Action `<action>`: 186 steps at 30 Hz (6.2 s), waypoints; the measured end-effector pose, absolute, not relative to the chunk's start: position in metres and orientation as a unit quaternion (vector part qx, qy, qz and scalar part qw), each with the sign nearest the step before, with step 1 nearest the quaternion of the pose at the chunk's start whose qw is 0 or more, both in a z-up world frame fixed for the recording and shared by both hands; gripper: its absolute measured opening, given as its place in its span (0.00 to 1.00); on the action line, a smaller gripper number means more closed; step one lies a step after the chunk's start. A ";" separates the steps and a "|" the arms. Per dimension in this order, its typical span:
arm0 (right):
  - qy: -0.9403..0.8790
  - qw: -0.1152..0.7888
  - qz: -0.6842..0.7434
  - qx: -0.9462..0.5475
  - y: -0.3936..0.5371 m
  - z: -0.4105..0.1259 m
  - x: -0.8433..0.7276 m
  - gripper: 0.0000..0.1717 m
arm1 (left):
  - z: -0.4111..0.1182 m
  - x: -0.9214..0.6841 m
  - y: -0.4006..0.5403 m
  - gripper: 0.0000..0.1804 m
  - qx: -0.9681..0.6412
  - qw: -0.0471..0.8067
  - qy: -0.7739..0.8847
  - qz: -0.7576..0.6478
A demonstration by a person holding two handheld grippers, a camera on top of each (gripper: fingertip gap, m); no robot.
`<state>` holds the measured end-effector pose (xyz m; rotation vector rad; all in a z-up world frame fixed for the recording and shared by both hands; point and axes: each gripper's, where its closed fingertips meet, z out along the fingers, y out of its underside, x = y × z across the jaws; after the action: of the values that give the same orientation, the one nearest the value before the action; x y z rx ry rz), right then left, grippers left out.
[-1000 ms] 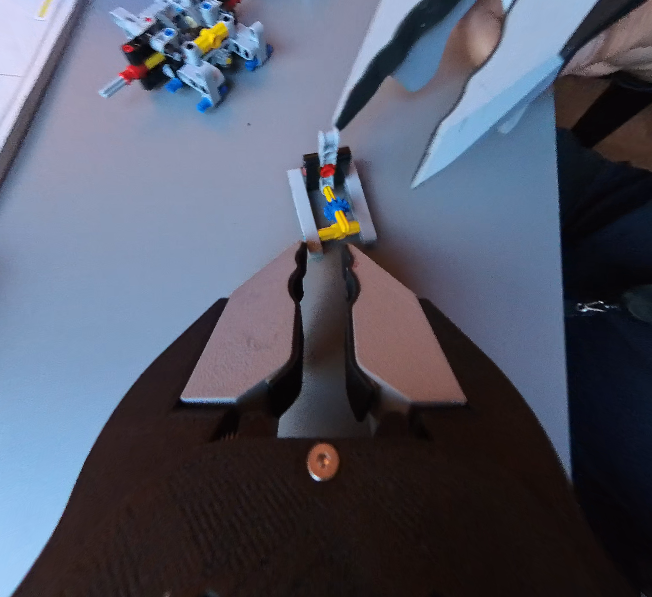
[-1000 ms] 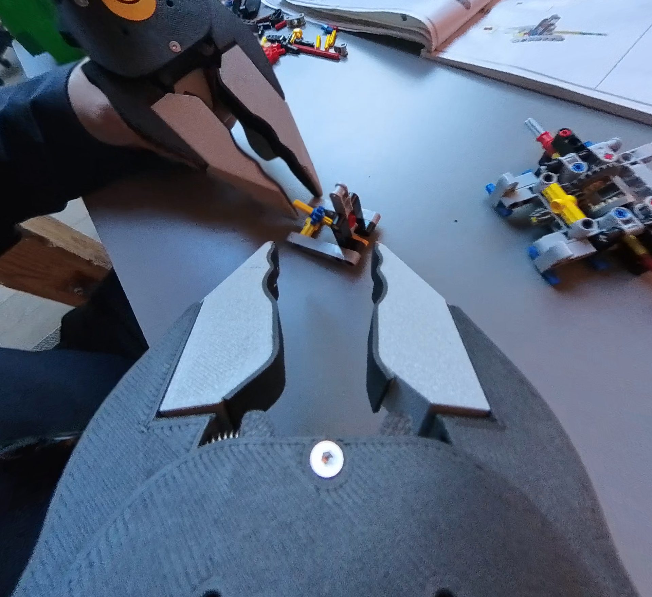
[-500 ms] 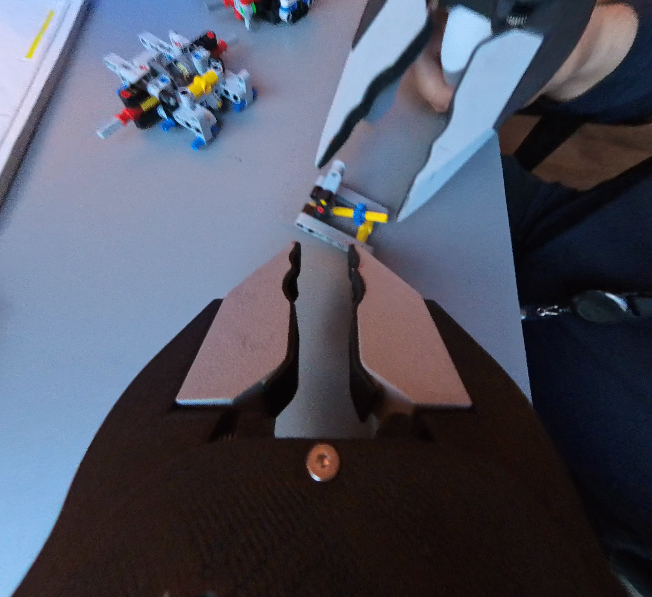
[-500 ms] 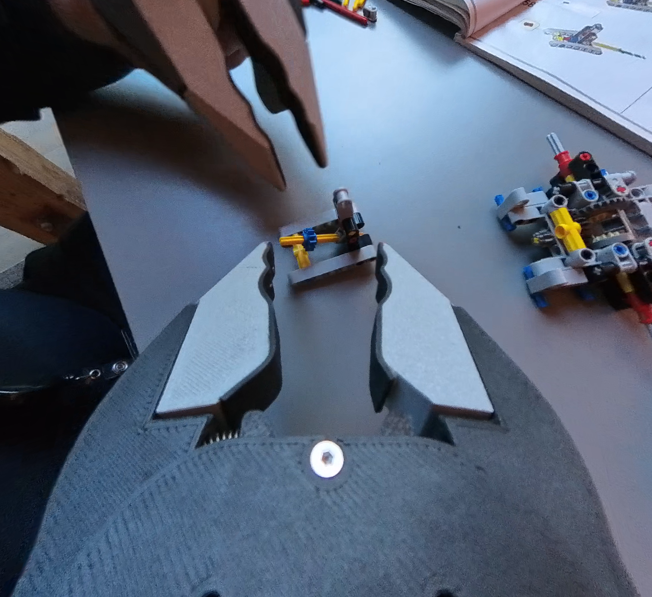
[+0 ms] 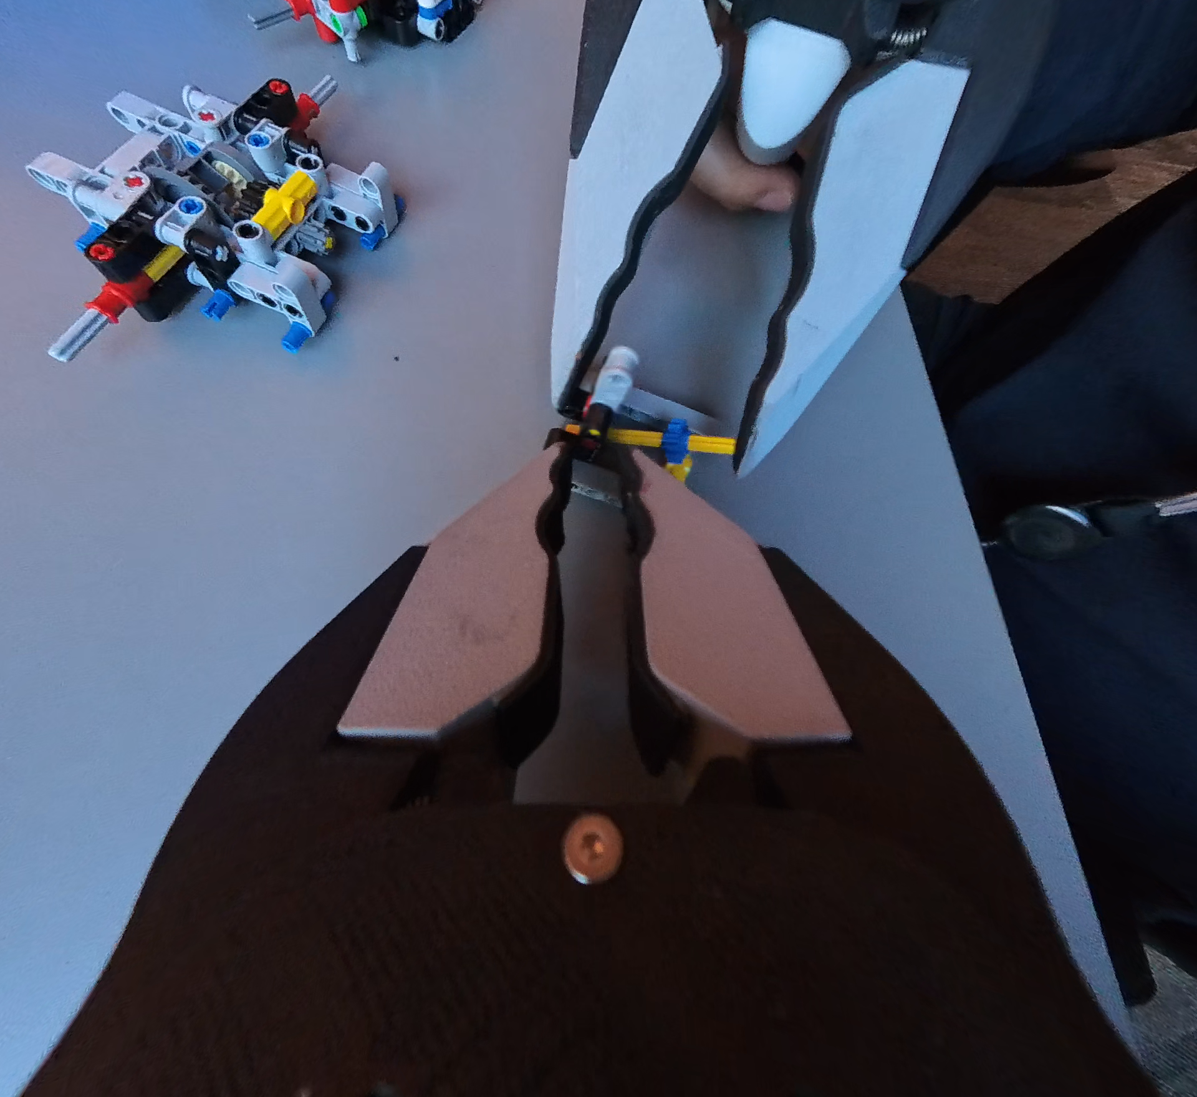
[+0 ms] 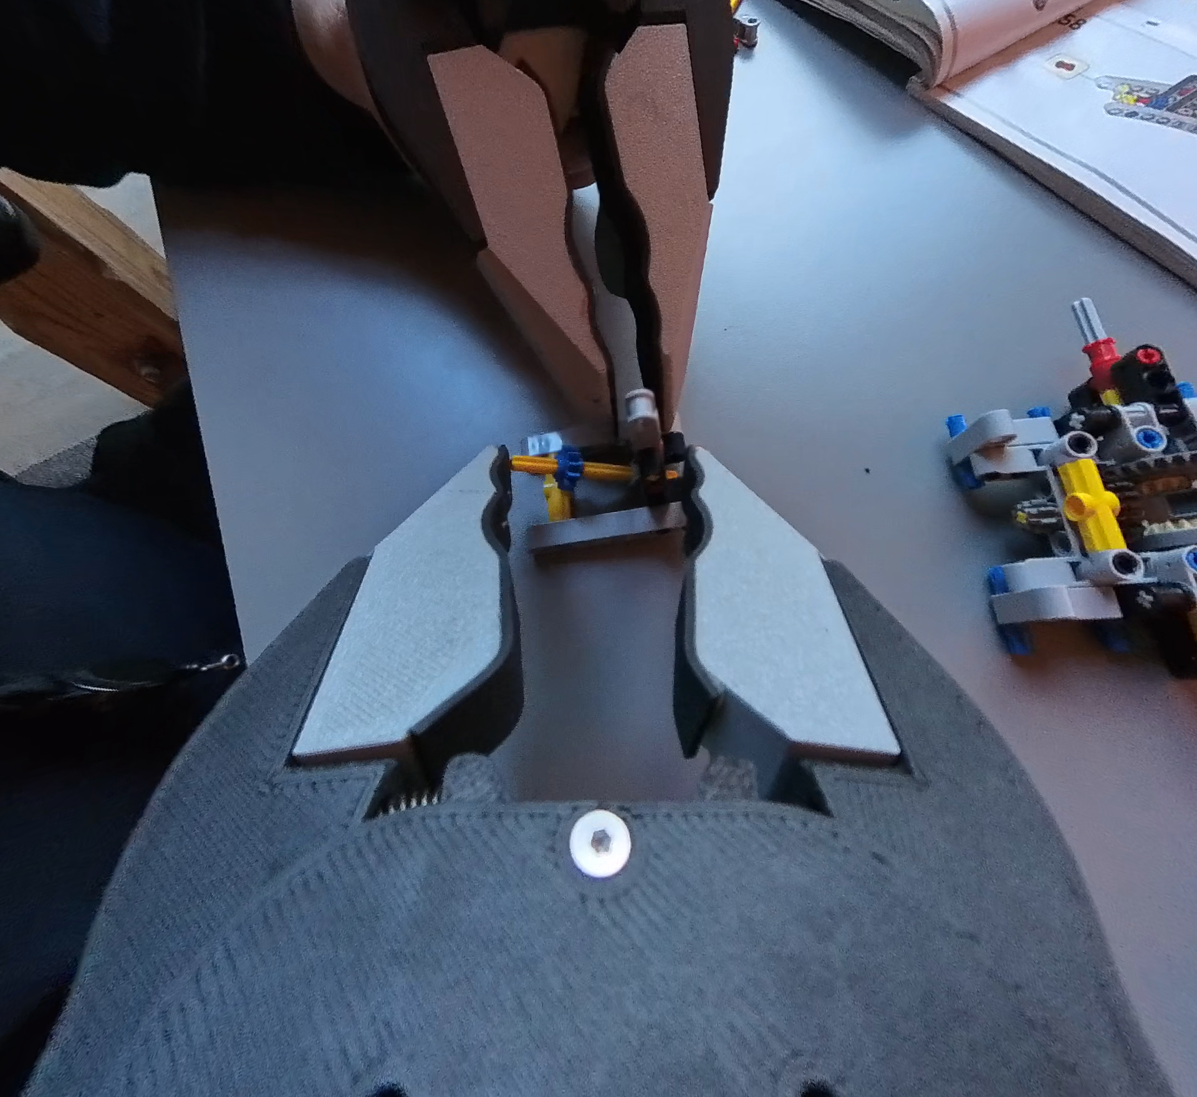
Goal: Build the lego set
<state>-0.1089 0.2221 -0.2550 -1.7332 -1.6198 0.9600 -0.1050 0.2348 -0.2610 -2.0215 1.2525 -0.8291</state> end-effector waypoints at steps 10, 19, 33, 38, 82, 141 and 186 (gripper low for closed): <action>-0.597 0.281 0.371 -0.654 0.223 -0.254 -0.107 0.29 | -0.263 -0.101 0.240 0.08 -0.761 0.296 0.484 -0.316; -0.617 0.278 0.349 -0.648 0.222 -0.261 -0.104 0.20 | -0.260 -0.098 0.234 0.03 -0.749 0.301 0.492 -0.326; -0.645 0.325 0.302 -0.622 0.225 -0.260 -0.103 0.19 | -0.258 -0.101 0.228 0.03 -0.742 0.358 0.505 -0.257; -0.618 0.309 0.316 -0.650 0.236 -0.261 -0.096 0.31 | -0.257 -0.103 0.227 0.03 -0.730 0.382 0.519 -0.226; -0.507 0.001 0.570 -0.646 0.253 -0.247 -0.119 0.02 | -0.248 -0.106 0.231 0.03 -0.672 0.452 0.564 -0.159; -0.618 0.277 0.442 -0.588 0.265 -0.235 -0.132 0.18 | -0.263 -0.139 0.249 0.04 -0.722 0.420 0.538 -0.119; -0.888 0.185 0.251 -0.338 0.223 -0.263 -0.109 0.12 | -0.253 -0.120 0.201 0.03 -0.585 0.423 0.663 -0.199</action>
<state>-0.1091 0.2233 -0.2625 -0.9520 -2.5027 0.7067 -0.1204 0.2006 -0.2530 -1.4631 1.6586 -0.4993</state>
